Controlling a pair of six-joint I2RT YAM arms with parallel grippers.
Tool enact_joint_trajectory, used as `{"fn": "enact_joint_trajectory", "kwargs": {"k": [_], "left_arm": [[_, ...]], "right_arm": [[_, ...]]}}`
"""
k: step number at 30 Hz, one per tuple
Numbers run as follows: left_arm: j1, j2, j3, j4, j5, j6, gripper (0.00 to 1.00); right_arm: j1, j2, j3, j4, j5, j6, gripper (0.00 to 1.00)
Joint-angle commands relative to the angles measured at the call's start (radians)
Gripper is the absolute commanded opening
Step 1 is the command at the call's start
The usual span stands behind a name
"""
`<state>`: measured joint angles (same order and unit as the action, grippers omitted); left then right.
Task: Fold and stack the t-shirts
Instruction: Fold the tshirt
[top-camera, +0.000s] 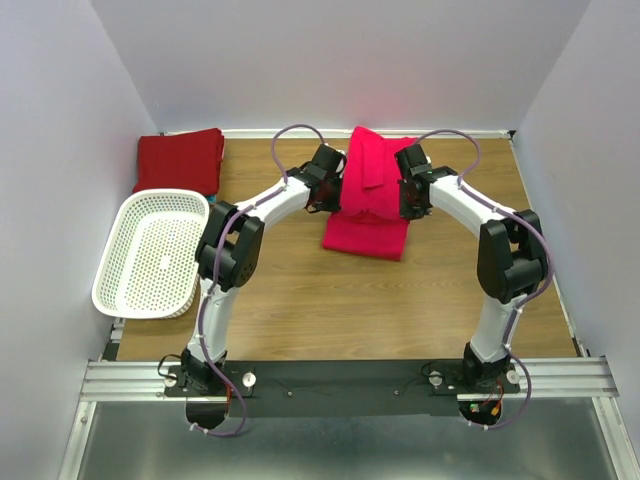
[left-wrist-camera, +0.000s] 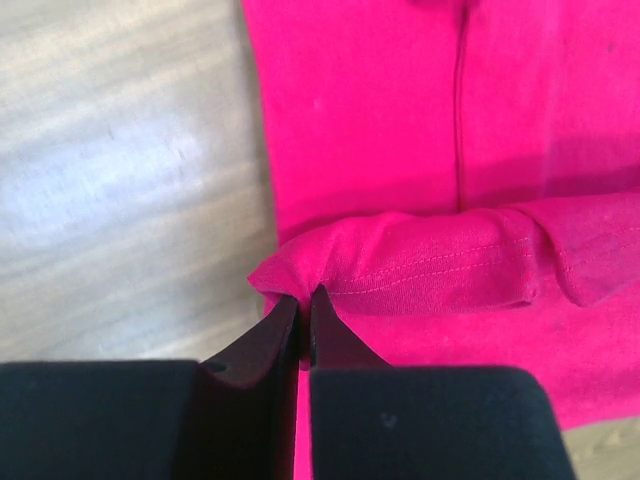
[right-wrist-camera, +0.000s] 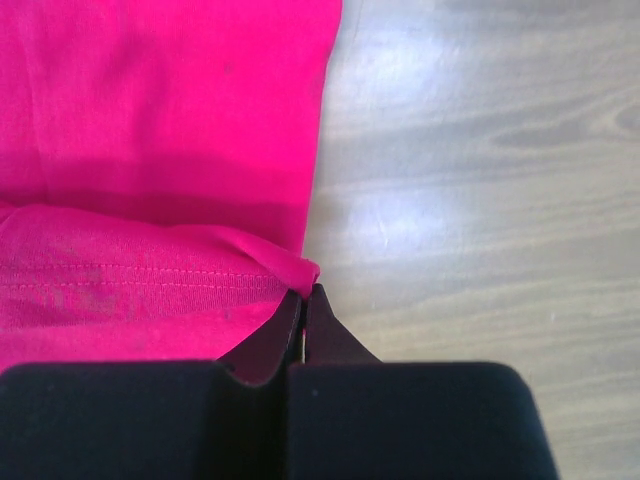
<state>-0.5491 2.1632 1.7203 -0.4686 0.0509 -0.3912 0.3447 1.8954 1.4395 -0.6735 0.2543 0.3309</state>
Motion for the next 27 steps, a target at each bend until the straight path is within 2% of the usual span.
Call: {"fn": "enact_joint_trajectory", "kwargs": {"k": [1, 10, 20, 27], "left_arm": [[0.014, 0.014, 0.03, 0.074, -0.088, 0.003, 0.1], [0.017, 0.003, -0.005, 0.176, -0.118, -0.034, 0.09], [0.015, 0.061, 0.004, 0.22, -0.112, -0.034, 0.1], [0.017, 0.086, 0.001, 0.234, -0.144, -0.043, 0.12]], "right_arm": [[-0.021, 0.034, -0.011, 0.09, 0.077, -0.012, 0.01], [-0.029, 0.053, -0.03, 0.17, 0.085, -0.012, 0.01], [-0.042, 0.093, -0.036, 0.216, 0.082, -0.015, 0.01], [-0.049, 0.122, -0.044, 0.255, 0.074, -0.027, 0.05]]}}
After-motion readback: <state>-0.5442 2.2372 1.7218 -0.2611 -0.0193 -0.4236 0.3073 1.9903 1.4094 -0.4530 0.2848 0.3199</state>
